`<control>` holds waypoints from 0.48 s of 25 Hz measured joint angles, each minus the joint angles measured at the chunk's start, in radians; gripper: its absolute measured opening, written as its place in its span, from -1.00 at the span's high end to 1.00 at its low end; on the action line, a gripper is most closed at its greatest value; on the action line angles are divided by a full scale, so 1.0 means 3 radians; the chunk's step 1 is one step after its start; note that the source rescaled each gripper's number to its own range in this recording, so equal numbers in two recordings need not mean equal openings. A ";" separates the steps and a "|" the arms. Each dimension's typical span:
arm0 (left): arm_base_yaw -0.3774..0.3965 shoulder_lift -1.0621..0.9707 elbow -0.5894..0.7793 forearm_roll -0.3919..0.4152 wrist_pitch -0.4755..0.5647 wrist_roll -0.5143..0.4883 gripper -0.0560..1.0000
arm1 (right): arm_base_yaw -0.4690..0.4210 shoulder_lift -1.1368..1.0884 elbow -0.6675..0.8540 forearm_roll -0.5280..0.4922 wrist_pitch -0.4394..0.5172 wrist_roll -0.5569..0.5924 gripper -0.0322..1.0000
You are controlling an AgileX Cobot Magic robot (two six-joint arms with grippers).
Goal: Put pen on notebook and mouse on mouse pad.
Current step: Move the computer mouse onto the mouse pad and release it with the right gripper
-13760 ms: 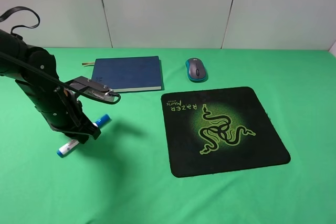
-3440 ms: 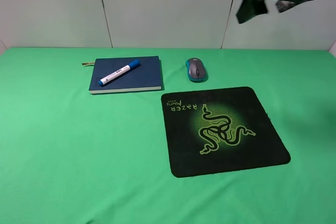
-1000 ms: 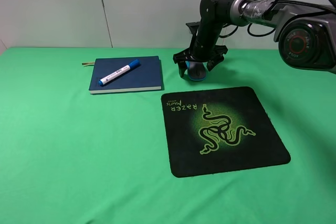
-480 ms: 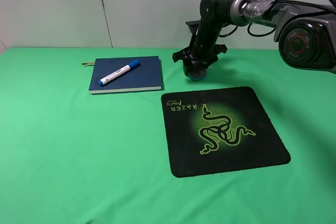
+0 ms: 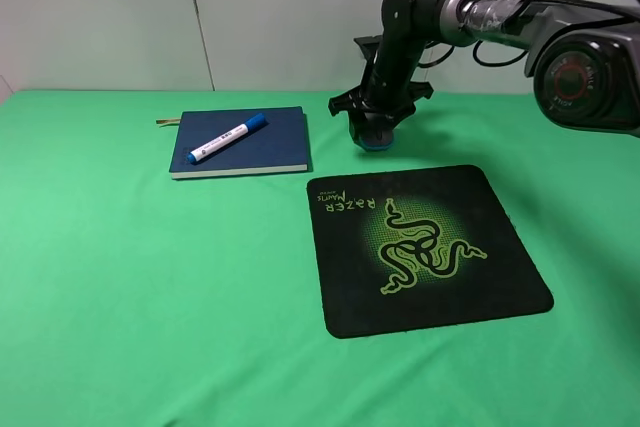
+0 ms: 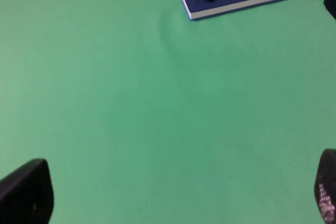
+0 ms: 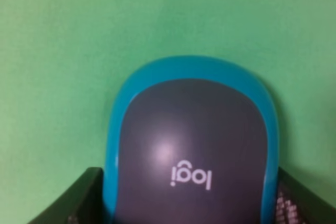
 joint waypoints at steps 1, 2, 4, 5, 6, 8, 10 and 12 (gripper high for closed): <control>0.0000 0.0000 0.0000 -0.0001 0.0000 0.0000 -1.00 | 0.0000 -0.0042 0.0000 0.0000 0.0004 0.0000 0.94; 0.0000 0.0000 0.0000 -0.0001 0.0000 0.0000 -1.00 | 0.0000 -0.0099 0.0000 0.0000 0.0004 0.0000 0.94; 0.0000 0.0000 0.0000 -0.0001 0.0000 0.0000 -1.00 | 0.0000 -0.0204 0.0000 0.0000 0.0032 0.0000 0.94; 0.0000 0.0000 0.0000 -0.0001 0.0000 0.0000 -1.00 | 0.0000 -0.0253 0.0000 0.0000 0.0062 0.0000 0.94; 0.0000 0.0000 0.0000 -0.0001 0.0000 0.0000 -1.00 | 0.0000 -0.0295 0.0000 0.0000 0.0105 0.0000 0.94; 0.0000 0.0000 0.0000 -0.0001 0.0000 0.0000 -1.00 | 0.0000 -0.0351 0.0000 0.0000 0.0209 0.0000 0.94; 0.0000 0.0000 0.0000 -0.0001 0.0000 0.0000 -1.00 | 0.0000 -0.0393 0.0000 0.0000 0.0311 0.0000 0.94; 0.0000 0.0000 0.0000 -0.0001 0.0000 0.0000 -1.00 | 0.0000 -0.0414 0.0000 0.0000 0.0395 0.0000 0.94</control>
